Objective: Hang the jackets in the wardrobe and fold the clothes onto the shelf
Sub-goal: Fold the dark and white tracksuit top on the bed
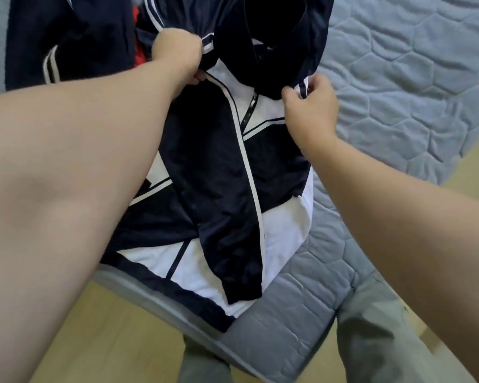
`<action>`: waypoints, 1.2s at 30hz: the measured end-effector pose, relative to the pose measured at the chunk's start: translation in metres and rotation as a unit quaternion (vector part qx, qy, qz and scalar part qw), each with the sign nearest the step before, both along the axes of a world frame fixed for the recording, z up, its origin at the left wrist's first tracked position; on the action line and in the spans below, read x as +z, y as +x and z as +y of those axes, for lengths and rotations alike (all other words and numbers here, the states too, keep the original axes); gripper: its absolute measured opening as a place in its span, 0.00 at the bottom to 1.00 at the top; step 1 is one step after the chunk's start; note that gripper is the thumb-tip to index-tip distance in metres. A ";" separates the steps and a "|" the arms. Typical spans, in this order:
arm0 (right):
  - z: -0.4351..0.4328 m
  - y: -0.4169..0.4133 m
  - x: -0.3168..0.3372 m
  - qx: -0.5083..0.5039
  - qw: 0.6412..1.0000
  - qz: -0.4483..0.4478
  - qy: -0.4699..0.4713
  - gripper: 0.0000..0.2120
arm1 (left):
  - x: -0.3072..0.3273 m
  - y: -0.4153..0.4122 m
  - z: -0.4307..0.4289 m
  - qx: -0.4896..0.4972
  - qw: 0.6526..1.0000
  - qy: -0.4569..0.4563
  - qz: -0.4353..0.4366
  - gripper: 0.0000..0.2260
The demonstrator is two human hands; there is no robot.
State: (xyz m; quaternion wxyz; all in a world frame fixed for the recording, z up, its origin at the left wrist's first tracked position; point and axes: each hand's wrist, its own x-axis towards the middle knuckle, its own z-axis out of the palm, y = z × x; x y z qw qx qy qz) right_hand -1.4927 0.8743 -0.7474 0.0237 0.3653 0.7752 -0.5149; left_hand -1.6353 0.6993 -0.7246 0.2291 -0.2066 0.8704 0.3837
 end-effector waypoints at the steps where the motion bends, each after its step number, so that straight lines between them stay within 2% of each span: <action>1: -0.012 0.016 0.007 0.030 0.999 0.009 0.017 0.10 | 0.005 0.012 -0.011 0.068 0.997 0.041 -0.005 0.06; 4: -0.056 0.064 0.025 0.135 0.990 -0.007 0.044 0.10 | 0.014 0.052 -0.054 0.208 0.970 0.126 -0.015 0.11; 6: -0.088 0.095 0.032 0.224 0.972 -0.015 0.072 0.10 | 0.019 0.080 -0.082 0.240 0.961 0.133 -0.033 0.14; 7: -0.103 0.110 0.033 0.274 0.957 -0.013 0.095 0.09 | 0.019 0.094 -0.095 0.231 0.964 0.126 -0.045 0.10; 8: -0.119 0.127 0.035 0.327 0.937 -0.008 0.120 0.09 | 0.019 0.109 -0.107 0.207 0.969 0.116 -0.061 0.06; 10: -0.150 0.162 0.033 0.433 0.888 0.005 0.152 0.09 | 0.020 0.139 -0.137 0.138 0.984 0.077 -0.077 0.12; 12: -0.174 0.193 0.029 0.504 0.849 0.000 0.161 0.09 | 0.023 0.169 -0.166 0.001 0.999 -0.016 -0.051 0.15; 14: -0.200 0.218 0.024 0.545 0.822 -0.012 0.165 0.09 | 0.024 0.198 -0.200 -0.153 0.979 -0.136 -0.016 0.14; 15: -0.212 0.227 0.021 0.557 0.814 -0.020 0.164 0.10 | 0.021 0.211 -0.216 -0.198 0.966 -0.169 -0.003 0.14; 19: -0.251 0.253 0.005 0.604 0.780 -0.063 0.153 0.11 | -0.004 0.257 -0.261 -0.227 0.954 -0.197 -0.012 0.18; 24: -0.265 0.261 -0.019 0.670 0.713 -0.161 0.130 0.09 | -0.027 0.287 -0.274 -0.272 0.934 -0.231 -0.027 0.17; 25: -0.263 0.258 -0.021 0.672 0.711 -0.166 0.124 0.08 | -0.029 0.293 -0.272 -0.266 0.932 -0.248 -0.013 0.19; 26: -0.259 0.253 -0.022 0.663 0.722 -0.160 0.119 0.08 | -0.031 0.301 -0.267 -0.251 0.930 -0.268 0.010 0.20; 28: -0.247 0.241 -0.020 0.618 0.765 -0.132 0.127 0.10 | -0.032 0.319 -0.253 -0.187 0.932 -0.303 0.064 0.26; 30: -0.231 0.225 -0.017 0.551 0.814 -0.107 0.147 0.14 | -0.030 0.338 -0.238 -0.038 0.948 -0.305 0.086 0.31; 31: -0.222 0.216 -0.016 0.519 0.835 -0.103 0.154 0.15 | -0.029 0.348 -0.231 0.057 0.952 -0.291 0.076 0.34; 33: -0.204 0.197 -0.015 0.469 0.859 -0.114 0.170 0.17 | -0.032 0.368 -0.220 0.230 0.939 -0.257 0.017 0.38; 36: -0.177 0.170 -0.016 0.395 0.889 -0.149 0.175 0.18 | -0.039 0.395 -0.204 0.445 0.882 -0.121 -0.097 0.38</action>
